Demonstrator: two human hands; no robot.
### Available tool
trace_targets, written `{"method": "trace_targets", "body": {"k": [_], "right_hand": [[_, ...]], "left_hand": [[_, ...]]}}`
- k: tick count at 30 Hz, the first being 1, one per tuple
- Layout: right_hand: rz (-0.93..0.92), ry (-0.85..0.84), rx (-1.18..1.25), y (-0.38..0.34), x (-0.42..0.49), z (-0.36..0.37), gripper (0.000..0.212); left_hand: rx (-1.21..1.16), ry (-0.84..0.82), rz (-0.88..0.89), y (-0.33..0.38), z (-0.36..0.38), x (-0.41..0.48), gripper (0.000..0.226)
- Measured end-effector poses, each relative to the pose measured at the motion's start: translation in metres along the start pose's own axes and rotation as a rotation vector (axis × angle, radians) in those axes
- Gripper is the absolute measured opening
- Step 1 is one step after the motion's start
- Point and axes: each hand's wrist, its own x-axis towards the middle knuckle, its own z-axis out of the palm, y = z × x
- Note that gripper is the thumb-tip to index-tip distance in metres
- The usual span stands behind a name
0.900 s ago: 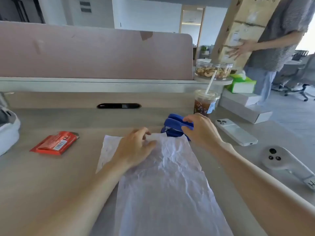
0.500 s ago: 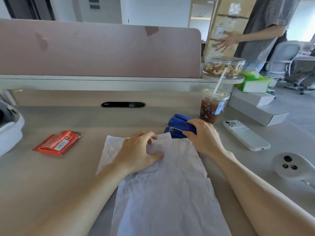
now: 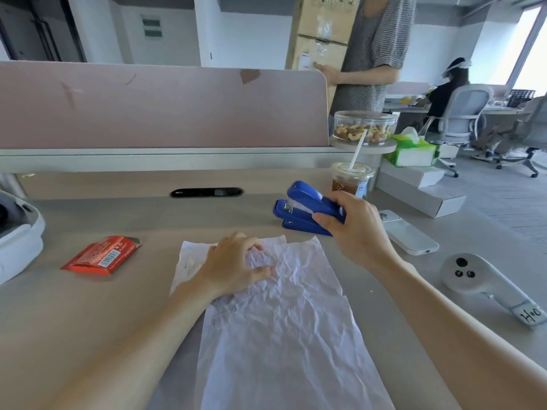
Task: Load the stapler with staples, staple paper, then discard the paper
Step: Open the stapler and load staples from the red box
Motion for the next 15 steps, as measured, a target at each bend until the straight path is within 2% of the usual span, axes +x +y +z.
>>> {"method": "trace_targets", "body": {"k": [2, 4, 10, 15], "right_hand": [[-0.025, -0.096, -0.023, -0.006, -0.009, -0.001, 0.014], [-0.056, -0.17, -0.026, -0.015, -0.014, 0.002, 0.017], [-0.163, -0.338, 0.041, -0.042, -0.032, 0.028, 0.011], [-0.187, -0.387, 0.009, -0.037, -0.047, 0.047, 0.012]], "left_hand": [[-0.076, -0.081, -0.004, 0.006, -0.012, -0.007, 0.07], [-0.154, -0.101, 0.006, 0.009, -0.025, -0.017, 0.074], [-0.279, -0.073, 0.039, -0.009, -0.05, -0.048, 0.058], [-0.302, -0.07, 0.084, -0.026, -0.038, -0.062, 0.053]]}}
